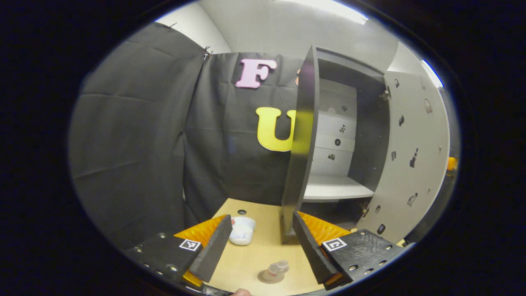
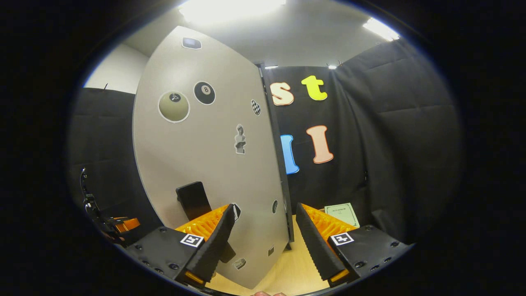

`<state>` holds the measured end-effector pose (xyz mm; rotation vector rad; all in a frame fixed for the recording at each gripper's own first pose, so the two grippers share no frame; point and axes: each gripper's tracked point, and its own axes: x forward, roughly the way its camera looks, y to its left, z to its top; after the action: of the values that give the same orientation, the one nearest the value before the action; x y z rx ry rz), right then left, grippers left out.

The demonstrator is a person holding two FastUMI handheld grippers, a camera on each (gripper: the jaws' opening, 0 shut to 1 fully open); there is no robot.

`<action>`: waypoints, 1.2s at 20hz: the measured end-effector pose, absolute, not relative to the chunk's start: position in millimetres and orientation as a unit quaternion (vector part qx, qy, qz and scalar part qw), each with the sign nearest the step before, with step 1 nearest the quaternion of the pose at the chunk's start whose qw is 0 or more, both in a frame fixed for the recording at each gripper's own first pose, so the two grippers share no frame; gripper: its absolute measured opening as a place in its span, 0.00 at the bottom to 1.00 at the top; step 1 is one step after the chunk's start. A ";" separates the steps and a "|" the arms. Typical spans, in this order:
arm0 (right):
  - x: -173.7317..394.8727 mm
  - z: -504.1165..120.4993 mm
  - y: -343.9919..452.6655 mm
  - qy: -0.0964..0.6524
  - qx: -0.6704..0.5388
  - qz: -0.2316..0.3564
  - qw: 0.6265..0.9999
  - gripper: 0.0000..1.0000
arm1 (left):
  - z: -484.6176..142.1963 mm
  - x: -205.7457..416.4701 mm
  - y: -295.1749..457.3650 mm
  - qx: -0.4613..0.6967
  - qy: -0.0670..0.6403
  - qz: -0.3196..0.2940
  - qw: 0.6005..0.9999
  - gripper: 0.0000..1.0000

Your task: Open the cabinet door with the right hand, grasp the bottle in the cabinet with the left hand and place it on the coaster, then close the cabinet door with the right hand.

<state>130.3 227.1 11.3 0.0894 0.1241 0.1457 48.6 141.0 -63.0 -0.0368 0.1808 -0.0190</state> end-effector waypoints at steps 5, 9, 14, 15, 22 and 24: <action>145.2 5.1 277.2 0.071 0.048 0.103 0.991 0.96 | -67.5 56.5 152.6 -0.022 0.095 -0.017 0.995 0.89; 155.1 -8.6 326.1 0.079 0.057 0.147 0.984 0.96 | -68.2 56.4 159.8 -0.008 0.098 -0.020 0.995 0.89; 165.0 -20.9 353.1 0.087 0.033 0.167 0.981 0.96 | -64.6 48.4 160.5 -0.006 0.098 -0.034 0.995 0.89; 166.3 -21.9 352.8 0.088 0.030 0.164 0.982 0.96 | -65.4 46.5 156.2 -0.006 0.100 -0.044 0.994 0.90; 160.8 -29.8 315.7 0.101 0.004 0.109 0.989 0.98 | -49.3 48.7 105.5 -0.004 0.078 -0.093 0.993 0.89; 158.3 -27.8 301.8 0.098 0.001 0.099 0.990 0.98 | -43.6 49.9 86.0 -0.005 0.071 -0.102 0.992 0.89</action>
<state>158.3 301.8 -27.8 0.0020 0.1975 0.1979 49.9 86.0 -43.6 -0.0108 0.1430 -0.2042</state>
